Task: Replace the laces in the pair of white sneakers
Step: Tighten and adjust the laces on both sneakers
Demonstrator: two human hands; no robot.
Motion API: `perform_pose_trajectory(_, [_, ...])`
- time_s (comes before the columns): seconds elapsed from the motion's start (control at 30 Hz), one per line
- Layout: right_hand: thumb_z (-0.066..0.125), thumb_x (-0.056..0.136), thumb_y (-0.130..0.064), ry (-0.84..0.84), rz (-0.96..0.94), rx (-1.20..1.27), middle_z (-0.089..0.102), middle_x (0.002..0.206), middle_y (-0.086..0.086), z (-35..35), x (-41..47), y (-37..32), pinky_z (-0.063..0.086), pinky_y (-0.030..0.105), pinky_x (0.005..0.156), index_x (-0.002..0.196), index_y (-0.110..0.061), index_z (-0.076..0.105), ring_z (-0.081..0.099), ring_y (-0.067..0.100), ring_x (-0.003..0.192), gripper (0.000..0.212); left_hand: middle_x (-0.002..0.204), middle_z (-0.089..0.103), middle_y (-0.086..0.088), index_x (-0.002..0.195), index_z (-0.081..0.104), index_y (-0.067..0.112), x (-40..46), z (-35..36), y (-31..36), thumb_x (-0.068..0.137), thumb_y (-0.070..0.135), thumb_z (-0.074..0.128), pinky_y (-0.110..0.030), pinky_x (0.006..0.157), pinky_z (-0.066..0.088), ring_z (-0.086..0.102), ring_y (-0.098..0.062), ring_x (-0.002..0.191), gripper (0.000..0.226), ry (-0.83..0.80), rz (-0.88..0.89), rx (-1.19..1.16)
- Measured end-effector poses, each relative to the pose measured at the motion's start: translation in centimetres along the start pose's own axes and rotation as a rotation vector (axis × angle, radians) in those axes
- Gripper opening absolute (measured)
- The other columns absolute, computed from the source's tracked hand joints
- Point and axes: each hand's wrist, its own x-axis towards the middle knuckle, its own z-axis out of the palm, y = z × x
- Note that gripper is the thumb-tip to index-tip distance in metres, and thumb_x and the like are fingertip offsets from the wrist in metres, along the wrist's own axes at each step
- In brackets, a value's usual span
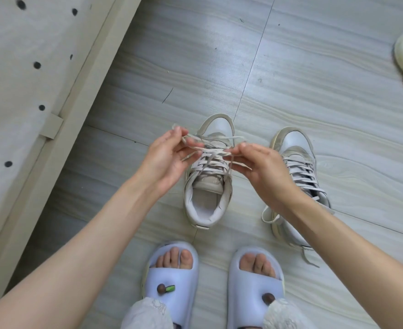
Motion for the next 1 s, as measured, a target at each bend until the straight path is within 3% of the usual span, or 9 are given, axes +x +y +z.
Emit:
perform_pose_trajectory(0.13, [0.036,0.097,-0.013,0.094,0.197,0.303,0.069,0.069,0.004,-1.9,0.0,-0.2,0.053,0.030,0.078,0.068,-0.014,0.047,0.067,0.019,0.077,0.031,0.044,0.032,0.007,0.082,0.047,0.012,0.4,-2.8,-0.3,0.101,0.017,0.035,-0.022,0.048,0.049,0.035,-0.007,0.038,0.023,0.161,0.019,0.016])
perform_pose_trajectory(0.27, [0.039,0.093,-0.009,0.300,0.308,0.156,0.067,0.064,0.004,-3.1,-0.5,0.8,0.045,0.016,0.046,0.070,-0.014,0.047,0.070,0.017,0.064,0.025,0.040,0.027,0.010,0.085,0.051,0.011,0.7,-5.7,-1.3,0.102,0.013,0.034,-0.015,0.039,0.032,0.024,-0.004,0.034,0.024,0.324,0.051,0.193])
perform_pose_trajectory(0.47, [0.041,0.097,-0.013,0.360,0.263,-0.147,0.066,0.073,0.011,-4.3,-0.7,1.7,0.038,0.013,0.034,0.079,-0.006,0.055,0.065,0.011,0.046,0.024,0.059,0.045,0.001,0.116,0.052,0.008,1.3,-6.7,-1.9,0.097,0.011,0.039,-0.021,0.047,0.044,0.038,-0.006,0.036,0.023,0.405,0.036,0.599])
perform_pose_trajectory(0.57, [0.052,0.094,-0.027,0.273,0.215,-0.570,0.064,0.057,0.008,-4.5,-1.1,1.3,0.037,0.016,0.036,0.072,-0.005,0.059,0.059,0.013,0.040,0.032,0.118,0.056,-0.019,0.136,0.038,-0.002,1.4,-7.4,-1.9,0.094,0.022,0.049,-0.037,0.095,0.042,0.059,-0.030,0.099,0.049,0.417,-0.036,1.149])
perform_pose_trajectory(0.6, [0.055,0.092,-0.033,0.237,0.195,-0.791,0.063,0.054,0.007,-4.4,-1.2,1.6,0.041,0.019,0.040,0.068,-0.005,0.060,0.059,0.015,0.042,0.037,0.136,0.043,-0.022,0.137,0.037,-0.001,1.2,-7.1,-2.0,0.094,0.027,0.050,-0.036,0.105,0.031,0.045,-0.033,0.123,0.053,0.404,-0.038,1.319])
perform_pose_trajectory(0.67, [0.058,0.088,-0.038,0.268,0.025,-1.158,0.061,0.057,0.004,-4.1,-1.2,2.6,0.046,0.030,0.058,0.065,-0.008,0.057,0.060,0.023,0.057,0.037,0.148,0.029,-0.016,0.139,0.039,0.009,0.4,-5.7,-2.1,0.093,0.033,0.053,-0.030,0.111,0.018,0.023,-0.028,0.139,0.054,0.257,0.129,1.425])
perform_pose_trajectory(0.77, [0.062,0.086,-0.030,0.267,-0.405,-1.168,0.054,0.075,0.000,-3.3,-1.2,3.8,0.039,0.033,0.071,0.080,-0.012,0.054,0.051,0.019,0.073,0.021,0.132,0.049,-0.007,0.128,0.050,0.013,-0.5,-4.2,-3.1,0.087,0.038,0.059,-0.022,0.104,0.025,0.041,-0.020,0.127,0.048,-0.116,0.334,1.369])
perform_pose_trajectory(0.83, [0.060,0.085,-0.032,0.088,-0.523,-1.158,0.057,0.089,0.003,-3.2,-0.7,4.3,0.038,0.026,0.078,0.093,-0.009,0.057,0.051,0.017,0.084,0.024,0.113,0.055,-0.003,0.115,0.055,0.013,-0.6,-4.0,-3.9,0.085,0.030,0.065,-0.018,0.089,0.033,0.052,-0.018,0.108,0.036,-0.172,0.380,1.387])
perform_pose_trajectory(1.0, [0.063,0.088,-0.021,-0.110,-0.235,-0.974,0.060,0.076,0.002,-2.4,-0.5,5.2,0.039,0.018,0.069,0.093,-0.019,0.048,0.057,0.019,0.076,0.015,0.091,0.052,0.003,0.088,0.053,0.018,-0.1,-4.1,-4.0,0.084,0.022,0.066,-0.019,0.070,0.030,0.050,-0.014,0.078,0.014,-0.029,0.368,1.357])
